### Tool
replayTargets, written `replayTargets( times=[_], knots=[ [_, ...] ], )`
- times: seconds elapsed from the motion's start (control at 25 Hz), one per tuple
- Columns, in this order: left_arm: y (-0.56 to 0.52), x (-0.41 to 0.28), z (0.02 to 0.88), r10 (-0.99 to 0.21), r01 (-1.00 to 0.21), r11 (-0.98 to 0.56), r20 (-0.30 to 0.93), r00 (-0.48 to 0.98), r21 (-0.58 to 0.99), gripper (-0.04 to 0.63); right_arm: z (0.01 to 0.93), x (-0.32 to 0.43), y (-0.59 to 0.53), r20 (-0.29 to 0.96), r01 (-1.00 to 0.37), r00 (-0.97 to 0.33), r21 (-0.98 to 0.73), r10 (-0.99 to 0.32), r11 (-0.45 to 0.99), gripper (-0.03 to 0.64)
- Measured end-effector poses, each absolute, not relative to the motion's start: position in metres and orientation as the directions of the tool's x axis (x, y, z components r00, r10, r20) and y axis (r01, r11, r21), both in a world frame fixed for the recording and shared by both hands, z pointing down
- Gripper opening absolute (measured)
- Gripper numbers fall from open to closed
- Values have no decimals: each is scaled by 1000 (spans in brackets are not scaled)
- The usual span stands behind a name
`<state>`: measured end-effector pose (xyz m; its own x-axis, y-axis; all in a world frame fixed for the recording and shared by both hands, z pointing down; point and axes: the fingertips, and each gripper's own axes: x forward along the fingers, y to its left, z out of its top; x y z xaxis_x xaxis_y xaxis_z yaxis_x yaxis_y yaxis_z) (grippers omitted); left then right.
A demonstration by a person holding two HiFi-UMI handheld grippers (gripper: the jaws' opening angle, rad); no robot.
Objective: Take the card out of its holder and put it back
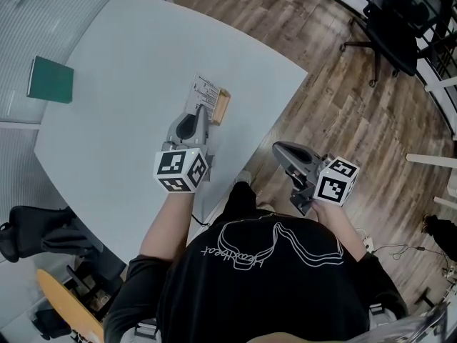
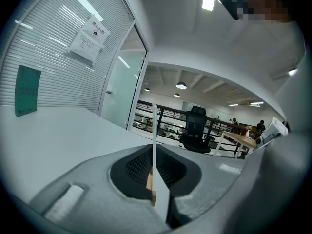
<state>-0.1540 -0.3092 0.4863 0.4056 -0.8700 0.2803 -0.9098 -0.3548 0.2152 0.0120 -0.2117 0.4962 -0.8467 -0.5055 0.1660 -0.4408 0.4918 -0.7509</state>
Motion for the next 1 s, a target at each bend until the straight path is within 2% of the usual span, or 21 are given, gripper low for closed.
replayTargets(
  times=[1.0],
  knots=[
    [-317, -143, 518, -839, -915, -372, 365, 403, 154, 25, 514, 15, -218, 180, -431, -851, -775, -493, 462, 6]
  ],
)
